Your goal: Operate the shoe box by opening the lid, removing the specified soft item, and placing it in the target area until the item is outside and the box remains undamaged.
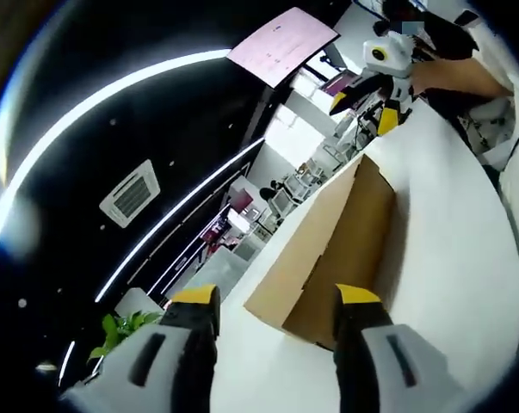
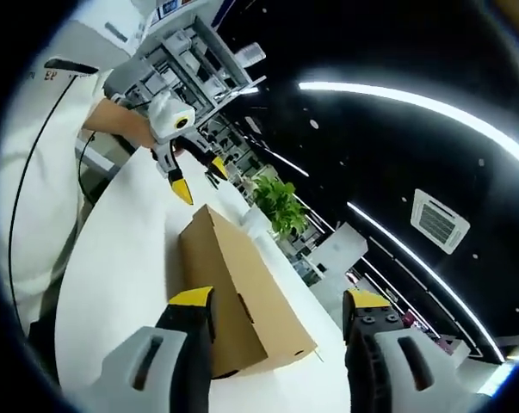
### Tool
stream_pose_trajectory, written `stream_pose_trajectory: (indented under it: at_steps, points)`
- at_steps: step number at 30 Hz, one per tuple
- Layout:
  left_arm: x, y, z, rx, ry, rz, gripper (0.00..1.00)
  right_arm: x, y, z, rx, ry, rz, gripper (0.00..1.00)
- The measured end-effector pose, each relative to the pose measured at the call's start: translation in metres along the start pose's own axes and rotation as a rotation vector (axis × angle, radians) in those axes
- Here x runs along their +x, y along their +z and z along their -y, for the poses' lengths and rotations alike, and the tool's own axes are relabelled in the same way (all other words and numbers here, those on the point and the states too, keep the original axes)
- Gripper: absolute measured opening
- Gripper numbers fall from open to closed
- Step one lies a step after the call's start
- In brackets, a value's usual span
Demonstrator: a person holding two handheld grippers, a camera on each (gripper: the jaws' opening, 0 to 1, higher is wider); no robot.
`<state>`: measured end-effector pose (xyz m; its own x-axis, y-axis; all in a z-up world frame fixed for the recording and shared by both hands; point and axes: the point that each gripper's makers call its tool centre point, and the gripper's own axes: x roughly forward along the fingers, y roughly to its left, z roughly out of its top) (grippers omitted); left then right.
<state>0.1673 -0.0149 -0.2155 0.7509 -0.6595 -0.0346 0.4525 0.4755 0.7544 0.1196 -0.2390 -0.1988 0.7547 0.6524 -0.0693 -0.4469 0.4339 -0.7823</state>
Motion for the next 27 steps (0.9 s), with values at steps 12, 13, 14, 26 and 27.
stream_pose_trajectory:
  at_steps: [12,13,14,26,27]
  points:
    - [0.001,0.01,0.0,0.095,-0.002,-0.019,0.56,-0.005,-0.002,-0.003,-0.083,-0.028,-0.023,0.56]
    - [0.001,0.011,0.003,0.114,-0.015,-0.02,0.55,-0.006,-0.002,-0.004,-0.081,-0.024,-0.018,0.55]
    - [0.001,0.012,0.006,0.098,-0.023,-0.02,0.56,-0.007,-0.001,-0.007,-0.083,-0.008,-0.009,0.56]
    - [0.01,0.015,0.012,0.083,-0.071,-0.035,0.6,-0.007,-0.013,-0.018,-0.165,0.047,-0.054,0.5]
    - [0.01,0.013,0.01,0.125,-0.055,-0.044,0.59,-0.006,-0.016,-0.018,-0.159,0.045,-0.066,0.51]
